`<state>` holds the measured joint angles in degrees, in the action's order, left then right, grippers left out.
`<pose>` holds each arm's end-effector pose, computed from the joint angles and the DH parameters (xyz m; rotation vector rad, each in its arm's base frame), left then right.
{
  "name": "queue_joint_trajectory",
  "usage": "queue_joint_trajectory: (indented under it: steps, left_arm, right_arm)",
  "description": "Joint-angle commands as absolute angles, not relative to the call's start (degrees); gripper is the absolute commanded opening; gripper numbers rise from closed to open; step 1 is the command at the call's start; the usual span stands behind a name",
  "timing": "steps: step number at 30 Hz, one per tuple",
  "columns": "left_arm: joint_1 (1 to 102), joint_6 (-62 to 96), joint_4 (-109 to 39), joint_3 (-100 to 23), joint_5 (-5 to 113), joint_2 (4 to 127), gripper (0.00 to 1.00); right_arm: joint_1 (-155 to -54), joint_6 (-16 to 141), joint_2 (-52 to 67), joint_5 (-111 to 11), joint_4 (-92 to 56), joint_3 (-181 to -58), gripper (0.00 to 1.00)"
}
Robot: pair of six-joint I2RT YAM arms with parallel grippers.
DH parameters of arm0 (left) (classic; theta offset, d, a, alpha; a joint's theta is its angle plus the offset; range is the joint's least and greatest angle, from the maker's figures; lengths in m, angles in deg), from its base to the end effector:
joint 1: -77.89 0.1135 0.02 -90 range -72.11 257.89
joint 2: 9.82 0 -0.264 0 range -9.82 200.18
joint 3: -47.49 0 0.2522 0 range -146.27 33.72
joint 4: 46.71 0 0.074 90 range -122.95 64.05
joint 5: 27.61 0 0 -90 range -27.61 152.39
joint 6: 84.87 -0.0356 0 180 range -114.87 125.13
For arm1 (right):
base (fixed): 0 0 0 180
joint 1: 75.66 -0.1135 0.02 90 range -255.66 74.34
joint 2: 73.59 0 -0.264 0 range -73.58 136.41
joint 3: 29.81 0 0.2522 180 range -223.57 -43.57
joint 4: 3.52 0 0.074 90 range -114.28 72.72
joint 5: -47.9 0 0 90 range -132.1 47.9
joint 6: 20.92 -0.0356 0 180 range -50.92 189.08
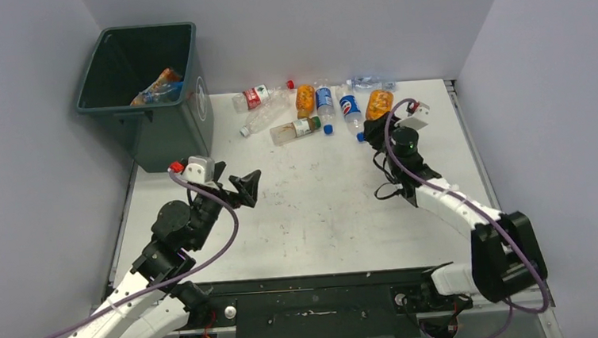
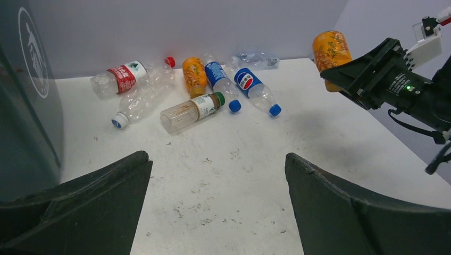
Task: Put the plastic bottles in the bin
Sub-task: Pick up the plastic bottle at the center of the board.
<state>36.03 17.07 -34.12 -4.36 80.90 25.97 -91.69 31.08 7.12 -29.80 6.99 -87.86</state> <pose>0.1236 -0.0955 0.3442 0.1374 1.5286 -0.5072 0.3062 0.0801 0.2540 0.4960 1.7345 0.4868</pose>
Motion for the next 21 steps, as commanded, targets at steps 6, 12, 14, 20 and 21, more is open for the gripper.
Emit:
queue_joint_trajectory:
  steps: [6, 12, 14, 20, 21]
  left_arm:
    - [33.6, 8.1, -46.4, -0.4, 74.9, 21.1, 0.96]
    - [28.6, -5.8, -43.6, -1.8, 60.8, 24.2, 0.96]
    - [25.6, -10.8, -34.6, -6.6, 56.1, 27.5, 0.96]
    - [13.7, -29.9, -23.1, -7.8, 65.2, 29.3, 0.96]
    - [12.7, -32.4, -23.8, -6.6, 66.3, 28.6, 0.96]
  right_arm:
    - [-103.9, 32.6, -14.9, -54.8, -9.9, -83.2, 0.05]
    - [-108.0, 37.0, -18.8, -72.5, -29.4, -87.7, 0.05]
    - [-108.3, 37.4, -18.9, -79.9, -32.0, -88.5, 0.05]
    - [-110.8, 41.8, -18.6, -85.0, -41.1, -91.4, 0.05]
    - [-111.1, 41.8, -18.5, -85.8, -41.4, -91.4, 0.05]
